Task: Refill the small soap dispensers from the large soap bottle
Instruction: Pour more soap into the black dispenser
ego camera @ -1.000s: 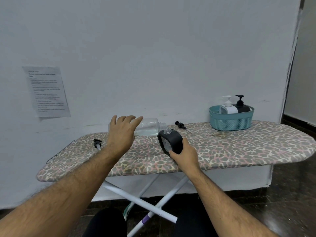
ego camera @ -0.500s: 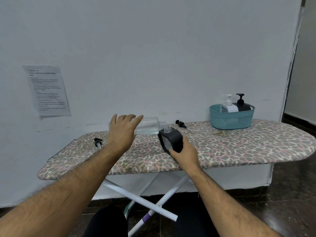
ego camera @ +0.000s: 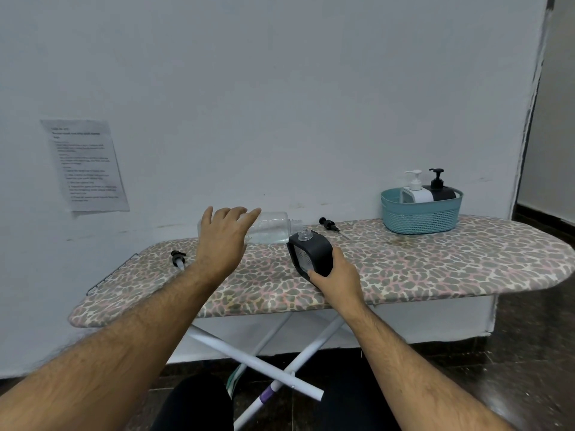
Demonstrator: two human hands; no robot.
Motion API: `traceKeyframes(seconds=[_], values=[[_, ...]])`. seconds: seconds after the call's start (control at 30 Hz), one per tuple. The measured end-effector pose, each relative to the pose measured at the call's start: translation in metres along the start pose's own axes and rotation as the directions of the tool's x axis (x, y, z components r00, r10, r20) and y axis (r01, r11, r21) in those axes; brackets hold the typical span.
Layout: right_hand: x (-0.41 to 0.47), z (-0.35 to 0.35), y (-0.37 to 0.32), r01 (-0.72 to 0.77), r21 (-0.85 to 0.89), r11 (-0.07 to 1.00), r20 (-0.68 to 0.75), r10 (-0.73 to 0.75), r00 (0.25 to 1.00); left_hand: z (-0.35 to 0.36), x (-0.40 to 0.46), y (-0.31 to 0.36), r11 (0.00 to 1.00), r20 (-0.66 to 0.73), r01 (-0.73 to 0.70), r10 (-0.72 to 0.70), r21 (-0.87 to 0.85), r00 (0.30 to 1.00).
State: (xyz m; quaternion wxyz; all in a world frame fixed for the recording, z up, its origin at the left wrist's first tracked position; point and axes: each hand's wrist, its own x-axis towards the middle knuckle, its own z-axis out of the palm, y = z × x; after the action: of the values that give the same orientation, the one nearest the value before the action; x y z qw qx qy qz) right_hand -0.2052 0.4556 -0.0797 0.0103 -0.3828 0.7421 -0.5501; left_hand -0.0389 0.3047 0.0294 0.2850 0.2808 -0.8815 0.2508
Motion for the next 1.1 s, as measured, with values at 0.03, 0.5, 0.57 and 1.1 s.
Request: traceKeyframes(seconds=[0.03,0.5,0.57,1.1], values=[[0.0002,0.0000,-0.0004,-0.004,-0.001,1.000,0.000,0.004,1.000,-0.0003,-0.0001,0.0003,1.000,0.003,-0.002,0.002,0.001,1.000],[0.0010,0.0004,0.0022,-0.001,-0.017,1.000,-0.002,0.000,1.000,0.0003,0.0024,-0.0007,1.000,-0.002,-0.006,0.006,0.017,1.000],[0.0010,0.0003,0.0018,0.001,-0.017,1.000,-0.002,-0.001,1.000,0.0009,0.0027,-0.0006,1.000,0.002,-0.007,0.007,0.016,1.000],[0.0011,0.0004,0.0037,-0.007,-0.002,1.000,-0.007,0.007,1.000,-0.0005,0.0043,0.0012,1.000,-0.005,-0.010,0.010,0.017,1.000]])
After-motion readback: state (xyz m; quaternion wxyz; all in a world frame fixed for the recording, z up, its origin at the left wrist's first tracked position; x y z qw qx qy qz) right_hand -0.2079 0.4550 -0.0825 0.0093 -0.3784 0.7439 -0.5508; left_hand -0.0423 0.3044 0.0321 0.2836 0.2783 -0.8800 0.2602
